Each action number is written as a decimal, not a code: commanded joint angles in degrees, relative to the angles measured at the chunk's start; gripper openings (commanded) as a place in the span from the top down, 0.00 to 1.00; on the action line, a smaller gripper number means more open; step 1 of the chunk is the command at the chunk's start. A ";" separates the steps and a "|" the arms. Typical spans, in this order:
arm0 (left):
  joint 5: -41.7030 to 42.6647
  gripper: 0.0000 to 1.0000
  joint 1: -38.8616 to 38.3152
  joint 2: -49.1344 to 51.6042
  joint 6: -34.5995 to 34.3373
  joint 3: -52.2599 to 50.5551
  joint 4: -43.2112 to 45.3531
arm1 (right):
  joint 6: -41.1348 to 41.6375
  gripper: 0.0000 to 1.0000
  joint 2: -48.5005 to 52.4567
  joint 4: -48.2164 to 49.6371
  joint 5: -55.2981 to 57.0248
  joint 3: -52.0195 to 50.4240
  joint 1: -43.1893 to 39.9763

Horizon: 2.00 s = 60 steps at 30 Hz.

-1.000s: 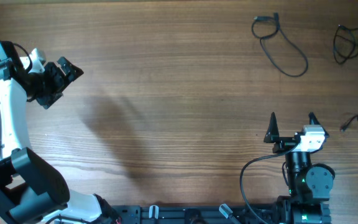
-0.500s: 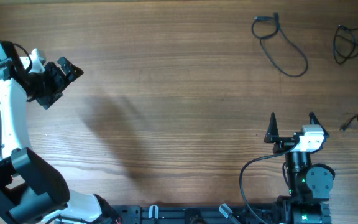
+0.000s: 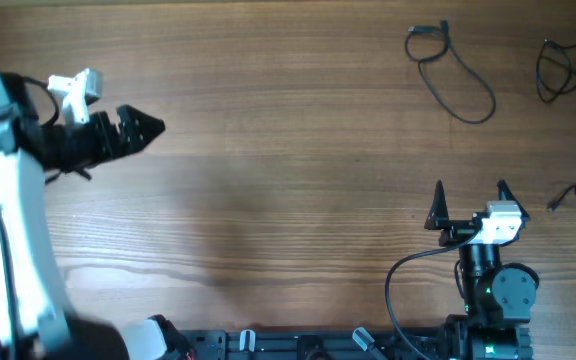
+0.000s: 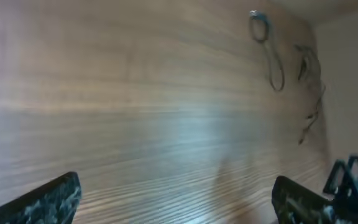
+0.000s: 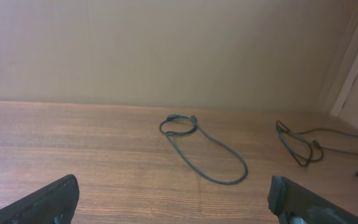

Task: Untangle cables

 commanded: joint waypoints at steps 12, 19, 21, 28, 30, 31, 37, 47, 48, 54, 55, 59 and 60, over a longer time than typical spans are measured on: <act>0.81 0.00 -0.09 -53.00 -3.80 0.81 -10.19 | -0.76 0.00 -0.79 0.26 -0.72 -0.57 0.31; 1.44 0.00 -2.34 -69.20 -10.95 0.81 -13.42 | -0.76 0.00 -0.79 0.26 -0.72 -0.57 0.31; 1.01 0.00 -3.13 -73.70 -10.93 0.81 -12.76 | -0.76 0.00 -0.79 0.26 -0.72 -0.57 0.31; -4.39 0.01 -6.12 -81.94 -18.21 -3.37 -5.81 | -0.79 0.00 -0.79 0.26 -0.72 -0.57 0.31; -5.57 0.00 -8.92 -81.94 -21.42 -10.47 1.88 | -0.79 0.00 -0.79 0.26 -0.72 -0.57 0.31; -5.68 0.00 -10.29 -81.94 -21.40 -14.43 6.19 | -0.79 0.00 -0.79 0.26 -0.72 -0.57 0.31; -6.05 0.00 -15.19 -81.85 -24.44 -39.15 33.46 | -0.79 0.00 -0.79 0.26 -0.72 -0.57 0.31; -10.16 0.00 -16.15 -81.99 -33.18 -69.79 70.58 | -0.79 0.00 -0.79 0.26 -0.72 -0.57 0.31; -11.45 0.00 -16.65 -81.99 -33.18 -70.77 70.36 | -0.79 0.00 -0.79 0.26 -0.72 -0.57 0.31; -34.18 0.00 -24.85 -81.99 -33.16 -75.89 66.53 | -0.76 0.00 -0.79 0.26 -0.72 -0.57 0.31; -35.28 0.00 -24.94 -81.99 -33.16 -77.00 66.84 | -0.79 0.00 -0.79 0.26 -0.72 -0.57 0.31; -39.54 0.00 -24.83 -81.99 -32.59 -79.34 63.56 | -0.76 0.00 -0.79 0.26 -0.72 -0.57 0.31; -40.15 0.00 -24.83 -81.99 -30.40 -79.34 63.43 | -0.79 0.00 -0.79 0.26 -0.72 -0.57 0.31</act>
